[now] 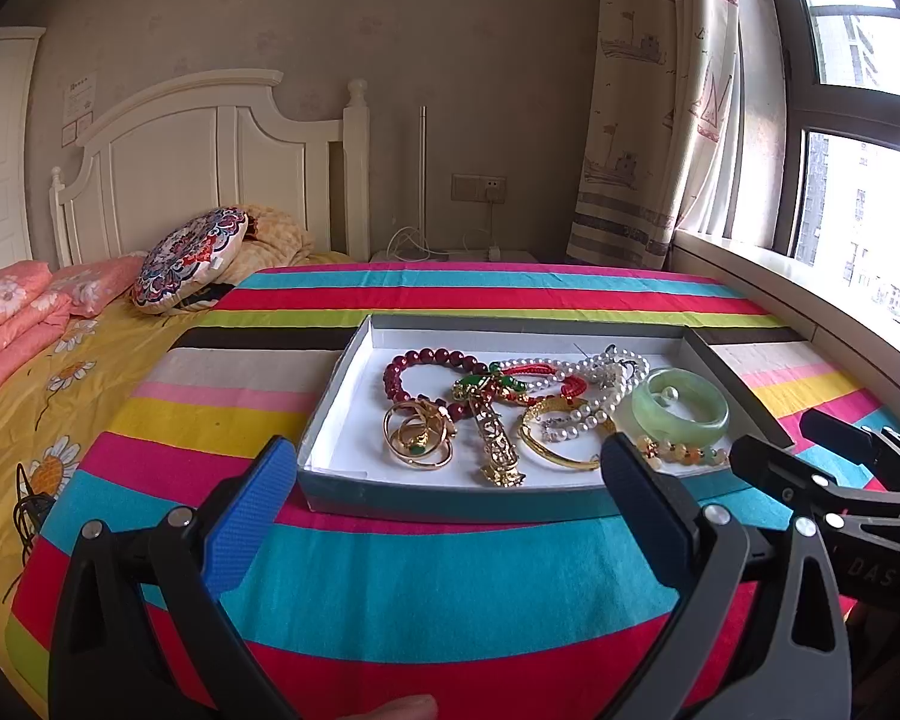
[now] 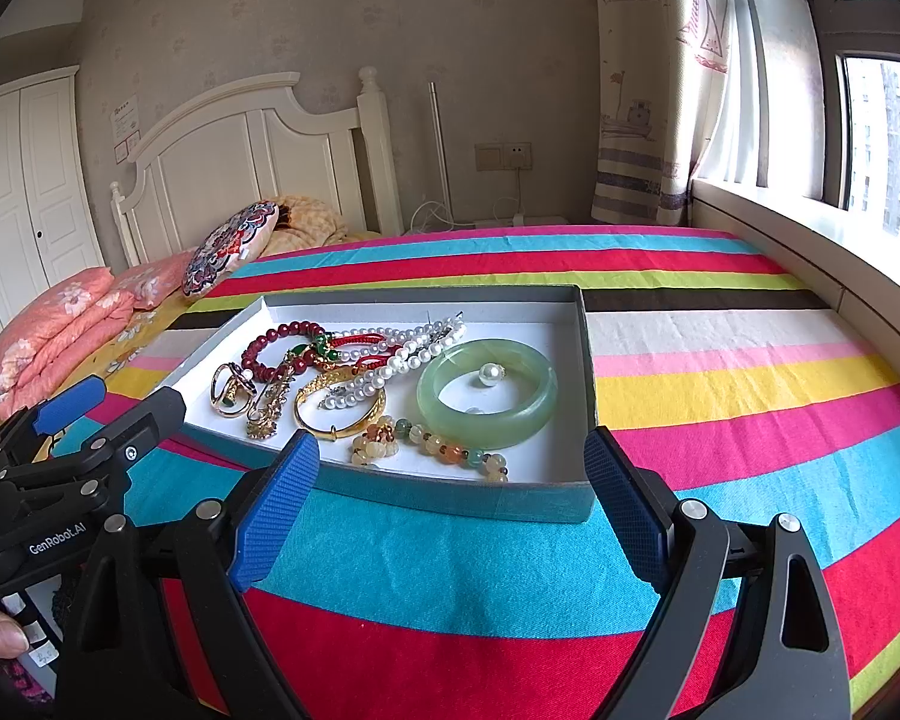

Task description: Organize jewelry

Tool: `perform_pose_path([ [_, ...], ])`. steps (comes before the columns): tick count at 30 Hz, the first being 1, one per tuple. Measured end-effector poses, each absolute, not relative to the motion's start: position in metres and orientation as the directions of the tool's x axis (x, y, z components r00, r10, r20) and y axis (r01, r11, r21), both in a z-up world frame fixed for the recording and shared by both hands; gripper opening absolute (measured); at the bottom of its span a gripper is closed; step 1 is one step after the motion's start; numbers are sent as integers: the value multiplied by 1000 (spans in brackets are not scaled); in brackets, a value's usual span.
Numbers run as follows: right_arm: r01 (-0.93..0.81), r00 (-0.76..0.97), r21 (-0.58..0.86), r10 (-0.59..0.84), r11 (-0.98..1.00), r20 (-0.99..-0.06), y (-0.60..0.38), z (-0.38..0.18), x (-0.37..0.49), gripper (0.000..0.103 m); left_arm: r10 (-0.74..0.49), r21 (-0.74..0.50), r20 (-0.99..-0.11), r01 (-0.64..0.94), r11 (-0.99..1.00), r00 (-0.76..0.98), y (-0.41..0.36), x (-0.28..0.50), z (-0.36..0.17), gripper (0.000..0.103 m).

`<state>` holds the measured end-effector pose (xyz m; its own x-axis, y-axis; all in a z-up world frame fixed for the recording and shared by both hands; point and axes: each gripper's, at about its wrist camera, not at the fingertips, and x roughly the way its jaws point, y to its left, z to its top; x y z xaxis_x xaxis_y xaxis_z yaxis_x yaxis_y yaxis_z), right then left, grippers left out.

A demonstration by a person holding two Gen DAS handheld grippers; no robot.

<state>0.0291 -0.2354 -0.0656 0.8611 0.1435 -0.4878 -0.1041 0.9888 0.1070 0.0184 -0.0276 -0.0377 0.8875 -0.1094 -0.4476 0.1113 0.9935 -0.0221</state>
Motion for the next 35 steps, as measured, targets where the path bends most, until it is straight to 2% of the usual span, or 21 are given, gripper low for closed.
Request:
perform_pose_path([
  [9,-104,861,107,143,989,-488,-235,-65,29,86,-101,-14,-433,106,994,896,-29,15,-36,101],
  [18,-117,862,112,157,987,-481,-236,-67,29,86,26,170,-405,48,984,914,-48,7,-37,101],
  [24,-128,865,125,172,984,-472,-239,-66,26,87,44,176,-407,31,984,913,-45,5,-35,101],
  [27,-135,854,110,172,985,-492,-238,-66,27,86,30,127,-448,31,991,893,-34,7,-32,101],
  [29,-136,830,62,148,989,-538,-235,-67,27,86,37,124,-501,30,992,865,-27,9,-29,101],
  [33,-190,733,46,173,981,-658,-227,-71,31,86,13,97,-698,77,992,716,-11,21,-39,101],
  [35,-229,642,83,215,970,-736,-221,-80,38,86,-2,74,-764,90,993,645,-6,26,-49,101],
])
